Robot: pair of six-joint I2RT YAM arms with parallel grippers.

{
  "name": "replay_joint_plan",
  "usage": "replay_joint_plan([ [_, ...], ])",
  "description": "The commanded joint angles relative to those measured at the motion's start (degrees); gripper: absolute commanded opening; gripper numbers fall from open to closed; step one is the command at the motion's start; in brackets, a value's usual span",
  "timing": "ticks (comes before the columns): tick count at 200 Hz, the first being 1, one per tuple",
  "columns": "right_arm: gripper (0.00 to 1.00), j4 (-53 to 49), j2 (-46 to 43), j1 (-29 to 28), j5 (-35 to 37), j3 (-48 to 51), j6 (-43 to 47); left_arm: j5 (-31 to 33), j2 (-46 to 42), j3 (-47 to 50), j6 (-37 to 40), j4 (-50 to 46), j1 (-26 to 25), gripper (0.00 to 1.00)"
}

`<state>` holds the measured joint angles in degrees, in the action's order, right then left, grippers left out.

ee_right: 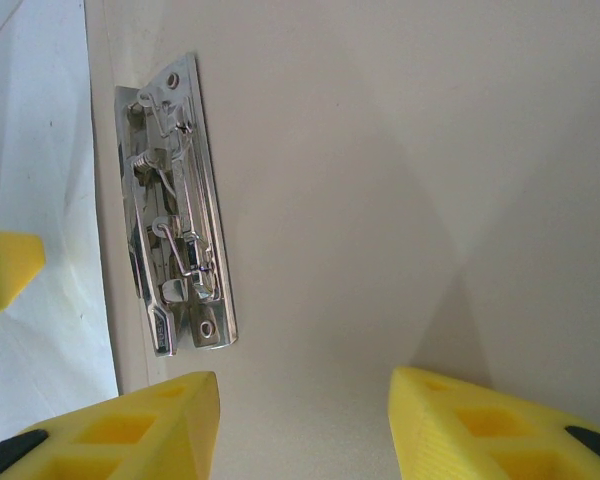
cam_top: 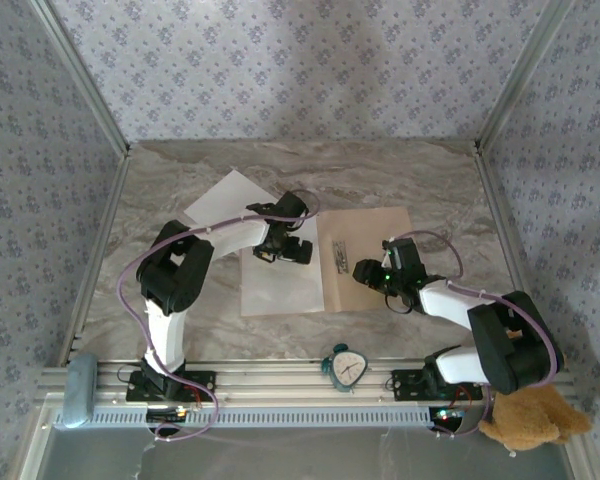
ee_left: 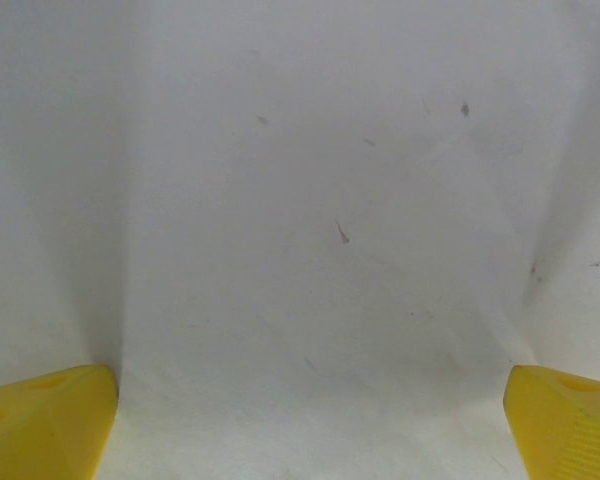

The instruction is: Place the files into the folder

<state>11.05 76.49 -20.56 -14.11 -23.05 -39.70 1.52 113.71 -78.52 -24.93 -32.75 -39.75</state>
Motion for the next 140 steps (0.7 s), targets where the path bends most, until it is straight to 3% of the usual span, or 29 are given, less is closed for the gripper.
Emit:
replay_joint_plan([
  [1,0.5,-2.0,1.23,-0.42,2.21,1.69,-1.08,-1.34,-1.47,1.13,-1.17,-1.41,0.12,0.99],
  [140,0.5,-1.73,1.29,-0.98,3.03,1.94,-1.25,1.58,-2.44,2.09,-1.69,-4.29,1.91,0.99],
])
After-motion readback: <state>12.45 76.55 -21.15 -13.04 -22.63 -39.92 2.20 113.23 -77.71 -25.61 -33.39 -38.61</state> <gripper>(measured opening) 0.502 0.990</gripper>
